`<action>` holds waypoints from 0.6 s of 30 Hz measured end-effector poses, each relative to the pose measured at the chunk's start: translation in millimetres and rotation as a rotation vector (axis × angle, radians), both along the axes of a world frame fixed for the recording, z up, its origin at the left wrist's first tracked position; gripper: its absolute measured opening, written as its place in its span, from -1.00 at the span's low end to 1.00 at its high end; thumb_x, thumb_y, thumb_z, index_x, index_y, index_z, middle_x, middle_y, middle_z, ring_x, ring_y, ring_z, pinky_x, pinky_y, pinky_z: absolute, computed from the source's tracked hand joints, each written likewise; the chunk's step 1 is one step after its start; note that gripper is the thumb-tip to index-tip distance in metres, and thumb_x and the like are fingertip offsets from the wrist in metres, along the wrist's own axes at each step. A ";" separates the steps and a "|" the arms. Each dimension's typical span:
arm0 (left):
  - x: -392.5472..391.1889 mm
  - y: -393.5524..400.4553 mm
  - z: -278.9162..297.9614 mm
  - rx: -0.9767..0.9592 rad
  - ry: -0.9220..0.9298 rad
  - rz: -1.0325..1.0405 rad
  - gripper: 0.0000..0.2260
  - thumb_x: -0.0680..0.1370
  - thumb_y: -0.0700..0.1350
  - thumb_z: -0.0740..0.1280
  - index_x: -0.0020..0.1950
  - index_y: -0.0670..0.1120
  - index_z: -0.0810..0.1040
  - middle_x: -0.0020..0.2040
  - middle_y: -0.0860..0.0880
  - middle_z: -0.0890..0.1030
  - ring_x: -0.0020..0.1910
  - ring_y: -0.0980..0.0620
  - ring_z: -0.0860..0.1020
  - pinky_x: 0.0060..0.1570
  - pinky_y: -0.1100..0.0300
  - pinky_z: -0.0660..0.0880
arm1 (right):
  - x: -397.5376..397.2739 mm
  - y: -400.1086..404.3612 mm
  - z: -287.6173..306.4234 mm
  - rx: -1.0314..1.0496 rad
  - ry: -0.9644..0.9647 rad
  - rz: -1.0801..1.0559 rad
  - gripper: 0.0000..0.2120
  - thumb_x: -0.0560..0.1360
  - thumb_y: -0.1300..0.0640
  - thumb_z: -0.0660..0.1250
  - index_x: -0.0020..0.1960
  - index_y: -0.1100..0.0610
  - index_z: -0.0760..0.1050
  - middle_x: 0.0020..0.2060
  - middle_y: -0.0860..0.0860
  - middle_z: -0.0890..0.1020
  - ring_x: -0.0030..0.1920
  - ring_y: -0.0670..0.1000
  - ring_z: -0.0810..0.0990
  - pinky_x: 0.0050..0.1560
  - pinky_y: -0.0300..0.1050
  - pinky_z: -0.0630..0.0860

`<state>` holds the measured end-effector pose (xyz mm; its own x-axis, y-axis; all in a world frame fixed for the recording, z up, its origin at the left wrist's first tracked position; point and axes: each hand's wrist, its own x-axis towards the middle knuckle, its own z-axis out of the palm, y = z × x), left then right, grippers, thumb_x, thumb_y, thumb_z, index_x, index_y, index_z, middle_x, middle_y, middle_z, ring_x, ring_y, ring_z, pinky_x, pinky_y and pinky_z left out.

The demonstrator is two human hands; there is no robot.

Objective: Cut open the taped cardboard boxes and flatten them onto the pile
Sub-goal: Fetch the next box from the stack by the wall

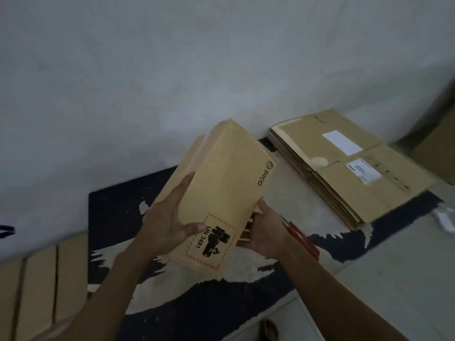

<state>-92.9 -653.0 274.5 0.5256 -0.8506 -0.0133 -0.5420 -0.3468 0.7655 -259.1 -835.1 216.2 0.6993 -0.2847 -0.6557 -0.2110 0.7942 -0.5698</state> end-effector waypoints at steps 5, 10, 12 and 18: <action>-20.0 -45.4 -12.8 0.279 -0.334 -0.026 0.01 0.42 0.25 0.47 0.41 0.52 -0.36 0.61 -0.16 0.11 0.56 -0.24 0.15 0.43 -0.29 0.23 | -6.6 -44.3 -26.1 0.087 0.103 -0.001 -0.53 0.64 -0.13 0.10 0.30 0.20 0.48 0.20 0.25 0.58 0.18 0.30 0.58 0.26 0.27 0.48; -51.2 -78.9 -42.0 0.571 -0.611 -0.117 -0.08 0.61 0.08 0.27 0.34 0.41 -0.58 0.61 -0.16 -0.22 0.58 -0.31 -0.13 0.50 -0.31 -0.02 | -34.8 -85.4 -52.1 -0.180 0.304 0.159 -0.82 0.63 0.06 0.26 0.08 0.16 0.54 0.07 0.14 0.66 0.10 0.20 0.65 0.19 0.15 0.56; -62.0 -83.3 -53.1 0.620 -0.653 -0.129 -0.11 0.63 0.00 0.24 0.37 0.38 -0.56 0.60 -0.18 -0.29 0.57 -0.33 -0.21 0.49 -0.32 -0.11 | -46.2 -98.1 -69.7 -0.341 0.403 0.153 -0.87 0.58 0.15 0.32 0.07 0.18 0.58 0.00 0.15 0.69 -0.03 0.16 0.67 -0.01 0.02 0.61; -82.0 -72.8 -95.9 0.503 -0.718 -0.079 -0.06 0.45 0.06 0.49 0.60 0.27 -0.11 0.61 -0.26 0.01 0.53 -0.42 0.04 0.38 -0.43 0.13 | -84.6 -124.0 -115.5 -1.242 0.841 0.555 -0.62 0.48 -0.03 0.39 0.15 0.14 0.35 0.09 0.12 0.42 0.11 0.18 0.46 0.04 0.03 0.47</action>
